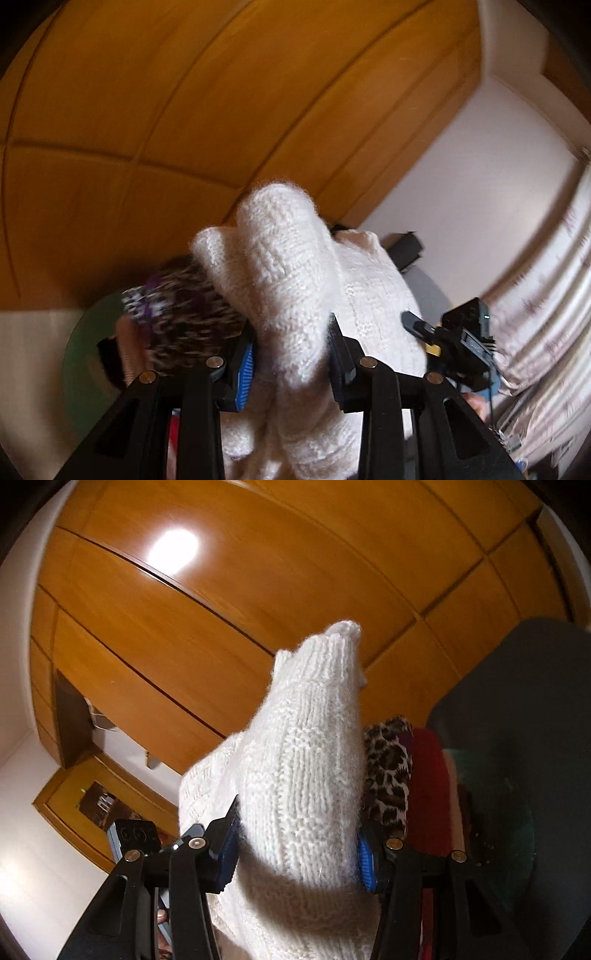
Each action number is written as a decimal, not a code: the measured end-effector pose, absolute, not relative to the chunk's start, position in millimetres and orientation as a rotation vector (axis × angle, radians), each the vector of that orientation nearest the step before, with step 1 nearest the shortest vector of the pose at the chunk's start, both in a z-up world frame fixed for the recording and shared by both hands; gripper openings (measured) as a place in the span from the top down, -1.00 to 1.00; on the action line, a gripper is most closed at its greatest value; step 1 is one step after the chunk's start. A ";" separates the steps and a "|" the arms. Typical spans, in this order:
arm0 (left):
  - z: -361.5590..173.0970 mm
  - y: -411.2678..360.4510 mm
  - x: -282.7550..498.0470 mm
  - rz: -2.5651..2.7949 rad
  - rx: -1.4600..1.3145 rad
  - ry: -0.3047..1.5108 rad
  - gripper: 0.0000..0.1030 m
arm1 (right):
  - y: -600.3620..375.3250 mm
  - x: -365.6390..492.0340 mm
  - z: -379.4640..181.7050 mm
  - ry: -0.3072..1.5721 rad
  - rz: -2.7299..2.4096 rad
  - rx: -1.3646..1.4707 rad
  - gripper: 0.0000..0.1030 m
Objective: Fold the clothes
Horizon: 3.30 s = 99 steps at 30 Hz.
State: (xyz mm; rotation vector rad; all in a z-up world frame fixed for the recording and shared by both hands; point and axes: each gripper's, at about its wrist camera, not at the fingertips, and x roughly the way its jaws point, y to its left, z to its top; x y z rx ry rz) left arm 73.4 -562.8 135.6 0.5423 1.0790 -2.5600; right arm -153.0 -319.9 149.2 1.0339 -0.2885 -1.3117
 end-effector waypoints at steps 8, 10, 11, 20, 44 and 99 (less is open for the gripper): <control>81.6 -586.0 52.2 -2.496 0.556 1.155 0.11 | -340.1 -167.5 109.3 -0.271 -1.375 1.081 -0.49; 91.0 -583.9 56.2 -2.478 0.555 1.127 0.12 | -338.9 -164.1 120.1 -0.211 -1.415 1.049 -0.57; 99.0 -580.5 61.7 -2.461 0.533 1.085 0.12 | -330.1 -161.9 131.0 -0.197 -1.448 1.002 -0.57; 170.9 -520.1 28.7 -2.530 0.474 0.464 0.17 | -320.3 -129.6 204.5 0.028 -1.567 0.619 0.11; 102.5 -606.4 -90.5 -2.434 0.808 0.608 0.07 | -423.7 -136.0 151.0 0.368 -1.728 0.758 0.03; 19.6 -380.2 103.6 -2.255 0.599 0.488 -0.11 | -173.9 65.6 -9.3 0.372 -2.019 0.692 -0.82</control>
